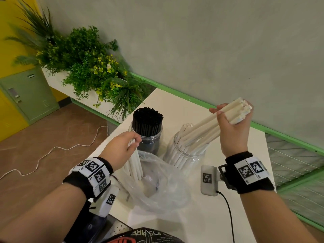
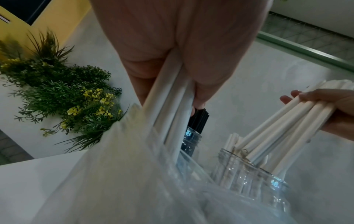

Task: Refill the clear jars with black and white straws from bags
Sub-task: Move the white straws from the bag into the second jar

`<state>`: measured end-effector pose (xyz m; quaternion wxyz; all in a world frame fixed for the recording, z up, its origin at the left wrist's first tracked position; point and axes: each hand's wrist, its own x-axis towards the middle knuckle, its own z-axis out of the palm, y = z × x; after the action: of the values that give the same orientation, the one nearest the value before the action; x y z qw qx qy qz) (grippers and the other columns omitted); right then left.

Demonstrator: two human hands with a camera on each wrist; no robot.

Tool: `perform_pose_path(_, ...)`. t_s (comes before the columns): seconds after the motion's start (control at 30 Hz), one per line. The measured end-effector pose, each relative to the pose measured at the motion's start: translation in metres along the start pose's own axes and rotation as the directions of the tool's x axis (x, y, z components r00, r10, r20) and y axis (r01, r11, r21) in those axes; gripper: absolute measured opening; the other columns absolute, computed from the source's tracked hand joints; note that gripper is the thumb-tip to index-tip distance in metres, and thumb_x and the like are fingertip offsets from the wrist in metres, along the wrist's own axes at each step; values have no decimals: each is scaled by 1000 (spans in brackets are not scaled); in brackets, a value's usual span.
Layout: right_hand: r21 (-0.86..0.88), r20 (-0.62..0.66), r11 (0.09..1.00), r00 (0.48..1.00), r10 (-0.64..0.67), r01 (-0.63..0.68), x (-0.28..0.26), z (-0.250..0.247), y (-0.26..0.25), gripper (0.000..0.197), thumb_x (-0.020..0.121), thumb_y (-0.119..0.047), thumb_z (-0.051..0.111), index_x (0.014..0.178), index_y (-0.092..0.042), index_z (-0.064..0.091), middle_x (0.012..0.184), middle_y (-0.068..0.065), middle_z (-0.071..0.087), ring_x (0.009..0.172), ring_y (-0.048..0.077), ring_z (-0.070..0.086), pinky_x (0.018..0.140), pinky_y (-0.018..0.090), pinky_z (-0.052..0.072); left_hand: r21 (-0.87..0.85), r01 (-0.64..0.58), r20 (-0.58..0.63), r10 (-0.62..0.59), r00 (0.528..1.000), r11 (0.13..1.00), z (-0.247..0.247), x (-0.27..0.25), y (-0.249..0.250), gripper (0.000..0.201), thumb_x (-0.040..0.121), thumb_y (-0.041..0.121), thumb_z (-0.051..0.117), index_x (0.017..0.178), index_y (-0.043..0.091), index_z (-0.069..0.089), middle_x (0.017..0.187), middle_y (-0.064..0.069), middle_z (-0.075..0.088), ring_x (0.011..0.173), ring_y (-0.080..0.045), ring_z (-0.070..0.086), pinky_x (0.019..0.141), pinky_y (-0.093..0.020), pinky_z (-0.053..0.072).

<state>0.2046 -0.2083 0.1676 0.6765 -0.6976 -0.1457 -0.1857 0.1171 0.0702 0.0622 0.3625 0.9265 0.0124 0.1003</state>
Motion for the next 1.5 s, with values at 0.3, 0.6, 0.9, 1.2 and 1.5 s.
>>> perform_pose_path(0.3,-37,61,996,994,87,-85,-11,16,32,38,89,-1,62,106,-29,42,97,3,67,99,19,69,89,37,52,46,13,-4,-13,1000,999,3,0,4,10,95,20,52,101,26,57,108,8,62,93,-10,57,78,-23,39)
perform_pose_path(0.6,-433,61,898,991,122,-84,-11,-13,58,50,96,-50,32,128,-18,54,118,-16,49,121,6,33,107,30,26,46,21,-7,-21,1000,999,3,0,5,9,95,20,51,99,27,56,108,7,61,93,-11,57,78,-26,41)
perform_pose_path(0.9,-454,-33,836,944,328,-306,-21,-35,97,45,95,-11,55,138,-16,42,126,5,46,101,16,49,76,13,39,63,35,7,-36,999,997,3,3,7,10,95,21,50,100,27,57,108,7,61,93,-12,58,79,-28,44)
perform_pose_path(1.2,-603,80,696,837,541,-391,-8,-13,118,71,65,-51,52,122,-8,55,121,15,58,111,32,56,94,45,47,66,35,3,-35,999,997,4,4,8,10,95,21,50,99,28,57,107,8,61,91,-13,58,78,-31,46)
perform_pose_path(1.5,-589,99,775,931,352,-230,-17,3,111,11,78,-30,57,73,-27,47,81,4,54,86,30,51,75,38,45,54,35,2,-35,999,998,5,5,8,11,95,20,50,99,27,57,107,7,61,94,-13,58,81,-32,47)
